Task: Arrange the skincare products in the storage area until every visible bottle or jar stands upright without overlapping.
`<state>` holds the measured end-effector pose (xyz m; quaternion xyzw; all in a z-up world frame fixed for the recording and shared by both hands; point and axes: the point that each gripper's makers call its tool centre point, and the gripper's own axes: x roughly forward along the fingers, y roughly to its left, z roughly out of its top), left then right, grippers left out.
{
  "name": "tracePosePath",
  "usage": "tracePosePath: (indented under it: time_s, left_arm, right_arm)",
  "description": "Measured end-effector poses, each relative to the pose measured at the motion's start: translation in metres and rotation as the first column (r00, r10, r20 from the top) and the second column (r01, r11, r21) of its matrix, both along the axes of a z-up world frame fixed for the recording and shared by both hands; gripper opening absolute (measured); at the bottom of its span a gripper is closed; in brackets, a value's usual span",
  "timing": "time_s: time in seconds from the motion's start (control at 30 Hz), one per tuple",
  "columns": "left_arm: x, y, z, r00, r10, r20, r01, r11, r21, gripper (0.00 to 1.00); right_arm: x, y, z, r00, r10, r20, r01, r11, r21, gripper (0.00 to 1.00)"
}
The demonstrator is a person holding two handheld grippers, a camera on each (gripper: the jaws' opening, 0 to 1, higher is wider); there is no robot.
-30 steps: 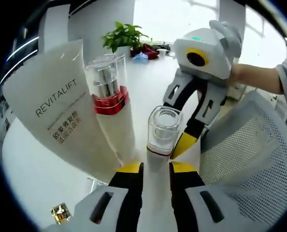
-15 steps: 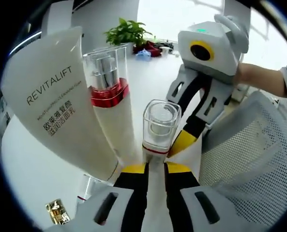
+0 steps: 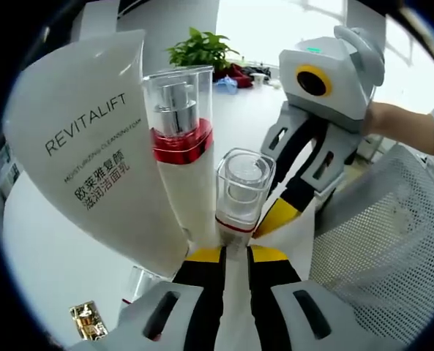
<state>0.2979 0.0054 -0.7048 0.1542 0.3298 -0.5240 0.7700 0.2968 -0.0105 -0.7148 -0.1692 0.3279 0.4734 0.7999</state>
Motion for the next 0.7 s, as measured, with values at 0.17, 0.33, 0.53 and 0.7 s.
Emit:
tracePosePath:
  time_s: [0.17, 0.33, 0.53, 0.7]
  left_arm:
    - [0.0035, 0.0017, 0.0013, 1.000, 0.012, 0.002, -0.012, 1.000, -0.004, 0.08]
    - [0.0048, 0.0036, 0.0013, 1.000, 0.016, 0.002, -0.016, 1.000, -0.006, 0.08]
    - [0.0049, 0.0046, 0.0009, 1.000, 0.014, 0.003, -0.014, 1.000, -0.005, 0.08]
    - [0.0060, 0.0059, 0.0004, 1.000, 0.019, 0.002, -0.019, 1.000, -0.004, 0.08]
  right_arm:
    - [0.0028, 0.0019, -0.0015, 1.000, 0.003, -0.004, -0.003, 1.000, -0.005, 0.11]
    - [0.0041, 0.0039, -0.0028, 1.000, 0.006, -0.008, -0.006, 1.000, -0.006, 0.11]
    - [0.0053, 0.0047, -0.0048, 1.000, 0.009, -0.012, -0.010, 1.000, -0.011, 0.11]
    - [0.0068, 0.0060, -0.0056, 1.000, 0.009, -0.014, -0.009, 1.000, -0.011, 0.10]
